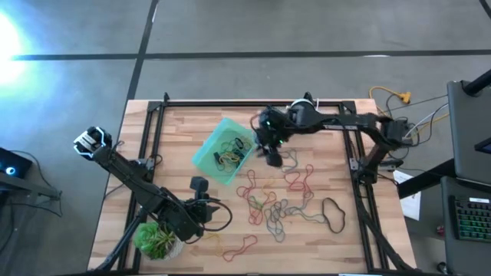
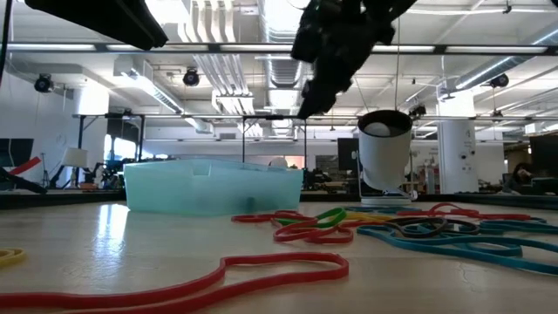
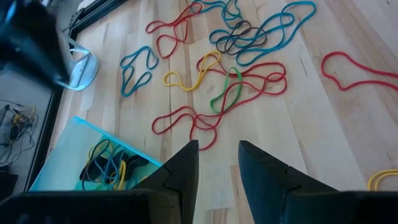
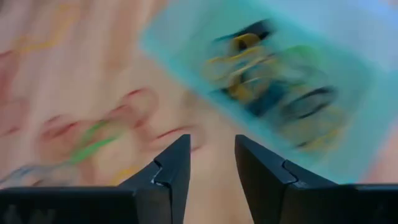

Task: Pick and place rubber bands into bin
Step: Put the black rubber band into the green bin

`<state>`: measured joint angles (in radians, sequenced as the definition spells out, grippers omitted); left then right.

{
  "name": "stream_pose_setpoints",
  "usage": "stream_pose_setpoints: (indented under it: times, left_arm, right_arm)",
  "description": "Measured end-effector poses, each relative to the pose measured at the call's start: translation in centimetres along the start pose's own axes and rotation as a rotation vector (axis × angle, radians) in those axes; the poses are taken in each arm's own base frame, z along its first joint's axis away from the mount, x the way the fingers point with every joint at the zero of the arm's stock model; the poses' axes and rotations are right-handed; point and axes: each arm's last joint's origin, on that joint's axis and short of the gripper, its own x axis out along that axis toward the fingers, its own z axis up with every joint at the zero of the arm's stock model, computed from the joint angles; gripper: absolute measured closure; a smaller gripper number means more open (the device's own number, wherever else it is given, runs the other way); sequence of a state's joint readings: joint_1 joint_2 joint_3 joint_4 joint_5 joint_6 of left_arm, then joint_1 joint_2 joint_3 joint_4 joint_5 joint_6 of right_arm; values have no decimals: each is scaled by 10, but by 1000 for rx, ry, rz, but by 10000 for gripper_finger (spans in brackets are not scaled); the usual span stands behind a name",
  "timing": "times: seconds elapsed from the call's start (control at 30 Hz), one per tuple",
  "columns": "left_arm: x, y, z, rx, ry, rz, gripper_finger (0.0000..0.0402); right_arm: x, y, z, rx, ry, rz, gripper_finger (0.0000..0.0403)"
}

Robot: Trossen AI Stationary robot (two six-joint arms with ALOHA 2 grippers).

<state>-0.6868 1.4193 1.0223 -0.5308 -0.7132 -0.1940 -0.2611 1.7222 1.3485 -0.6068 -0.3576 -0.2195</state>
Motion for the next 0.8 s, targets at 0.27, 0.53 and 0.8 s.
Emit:
stream_pose_setpoints:
  times: [0.27, 0.53, 0.8]
  left_arm:
    - [0, 0, 0, -10, 0, 3, 304]
    - [5, -4, -4, -11, -20, -1, 304]
    - [25, -14, 2, 245, -188, 20, 304]
  right_arm:
    - [-26, 74, -34, 12, 97, 117, 299]
    - [-37, 124, -91, 66, 69, 103, 307]
    - [-31, 147, -148, 176, 88, 144, 307]
